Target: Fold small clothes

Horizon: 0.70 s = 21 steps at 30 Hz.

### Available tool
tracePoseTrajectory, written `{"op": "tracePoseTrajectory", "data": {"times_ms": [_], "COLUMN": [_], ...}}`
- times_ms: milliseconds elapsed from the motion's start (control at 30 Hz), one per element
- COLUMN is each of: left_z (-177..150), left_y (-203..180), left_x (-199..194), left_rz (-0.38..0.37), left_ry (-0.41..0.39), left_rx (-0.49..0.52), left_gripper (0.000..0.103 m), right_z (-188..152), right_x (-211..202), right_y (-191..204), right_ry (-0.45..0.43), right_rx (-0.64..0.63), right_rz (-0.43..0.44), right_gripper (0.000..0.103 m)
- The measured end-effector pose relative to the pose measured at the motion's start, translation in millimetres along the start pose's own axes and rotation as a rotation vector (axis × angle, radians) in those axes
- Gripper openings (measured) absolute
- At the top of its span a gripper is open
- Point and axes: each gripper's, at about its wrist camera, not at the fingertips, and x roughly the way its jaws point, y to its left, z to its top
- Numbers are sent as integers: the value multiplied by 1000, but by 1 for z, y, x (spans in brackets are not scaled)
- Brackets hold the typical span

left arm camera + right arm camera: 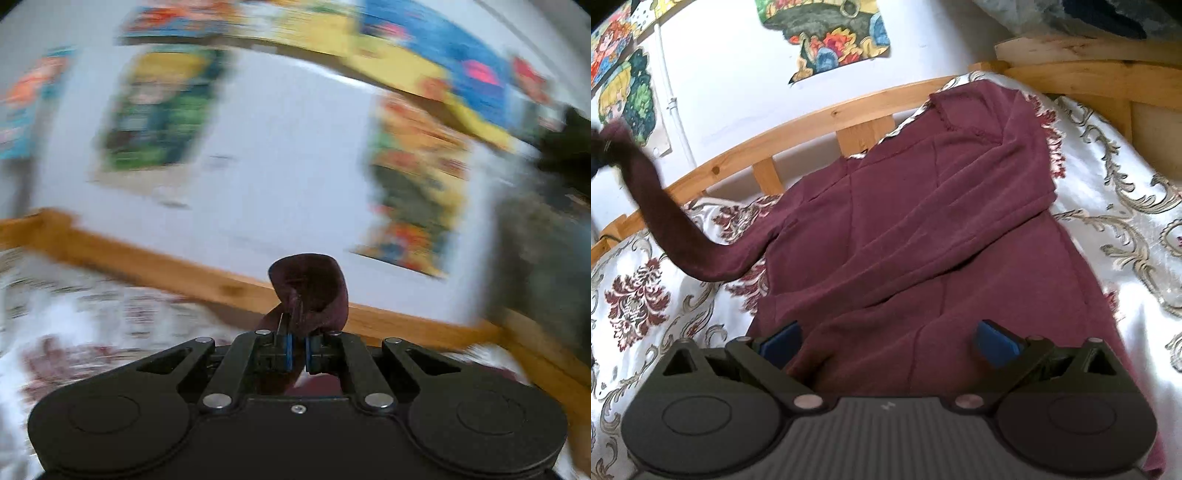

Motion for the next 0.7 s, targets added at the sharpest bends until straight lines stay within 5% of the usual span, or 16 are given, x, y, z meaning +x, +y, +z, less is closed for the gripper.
{"op": "tracePoseTrajectory", "data": {"times_ms": [167, 300, 467, 700], "left_z": [-24, -66, -118, -153], "left_y": [-77, -116, -135, -141], "left_x": [9, 19, 32, 37], "left_rz": [-249, -363, -432, -453], "left_ry": [74, 180, 346, 424], "left_rx": [168, 245, 239, 278], "left_gripper": [6, 6, 6, 9], "right_z": [12, 22, 29, 36], "right_x": [-6, -13, -23, -30], "right_y": [-23, -53, -90, -118], "right_ry": [-34, -72, -117, -156], "right_rx": [25, 75, 155, 182], "right_rz": [-65, -154, -256, -331], "right_gripper": [103, 103, 103, 103]}}
